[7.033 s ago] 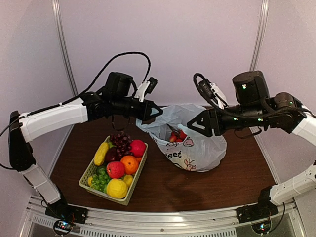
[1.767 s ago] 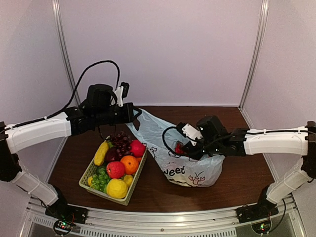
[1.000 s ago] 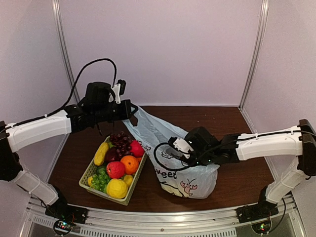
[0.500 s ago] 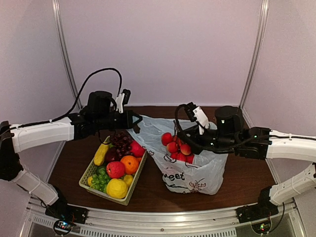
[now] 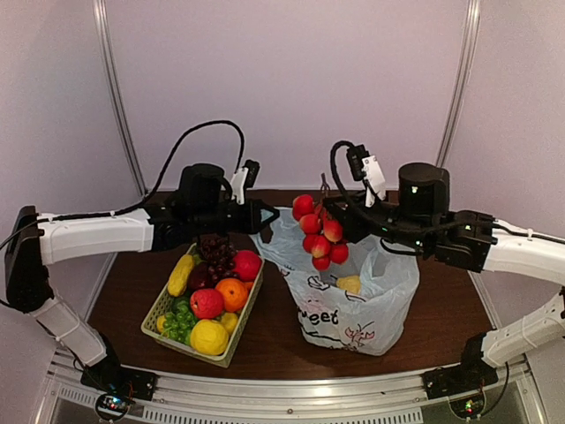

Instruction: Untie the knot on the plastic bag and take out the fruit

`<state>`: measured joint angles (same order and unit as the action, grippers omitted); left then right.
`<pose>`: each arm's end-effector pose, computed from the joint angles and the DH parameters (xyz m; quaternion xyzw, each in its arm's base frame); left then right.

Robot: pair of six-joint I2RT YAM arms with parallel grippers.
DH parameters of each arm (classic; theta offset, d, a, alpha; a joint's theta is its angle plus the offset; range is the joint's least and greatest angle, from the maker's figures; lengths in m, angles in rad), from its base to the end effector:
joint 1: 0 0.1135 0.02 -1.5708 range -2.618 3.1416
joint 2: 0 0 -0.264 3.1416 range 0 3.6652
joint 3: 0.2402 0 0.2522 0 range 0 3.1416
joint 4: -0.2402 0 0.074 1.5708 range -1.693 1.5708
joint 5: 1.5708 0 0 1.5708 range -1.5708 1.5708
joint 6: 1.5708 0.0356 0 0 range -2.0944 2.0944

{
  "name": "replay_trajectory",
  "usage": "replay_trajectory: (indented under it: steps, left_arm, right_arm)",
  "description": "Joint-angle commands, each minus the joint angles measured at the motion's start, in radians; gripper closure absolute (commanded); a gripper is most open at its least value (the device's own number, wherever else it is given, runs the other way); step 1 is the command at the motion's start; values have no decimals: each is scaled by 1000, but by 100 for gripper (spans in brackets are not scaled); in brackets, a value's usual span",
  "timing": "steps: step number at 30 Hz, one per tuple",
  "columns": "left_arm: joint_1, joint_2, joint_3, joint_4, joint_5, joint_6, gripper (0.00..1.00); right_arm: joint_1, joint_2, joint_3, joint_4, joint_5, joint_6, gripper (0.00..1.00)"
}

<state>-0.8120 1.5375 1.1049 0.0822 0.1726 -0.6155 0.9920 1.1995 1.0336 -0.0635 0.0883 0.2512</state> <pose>0.2441 -0.2663 0.2917 0.1292 0.8077 -0.4272 0.3853 0.1571 0.2346 0.3533 -0.2577 0.7395 0.3335 0.5249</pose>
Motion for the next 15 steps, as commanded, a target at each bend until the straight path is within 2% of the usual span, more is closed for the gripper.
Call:
replay_trajectory:
  steps: [1, 9, 13, 14, 15]
  left_arm:
    - [-6, 42, 53, 112, -44, -27, 100]
    - [2, 84, 123, 180, -186, -32, 100]
    - [11, 123, 153, 166, -132, -35, 100]
    - [13, 124, 153, 165, -123, -36, 98]
    - [15, 122, 150, 165, -114, -35, 92]
  right_arm:
    - [-19, -51, 67, 22, 33, 7, 100]
    - [-33, -96, 180, -165, 81, -71, 100]
    - [-33, -110, 213, -214, 12, -78, 100]
    - [-33, -111, 219, -225, -10, -78, 100]
    - [-33, -112, 225, -234, -39, -73, 100]
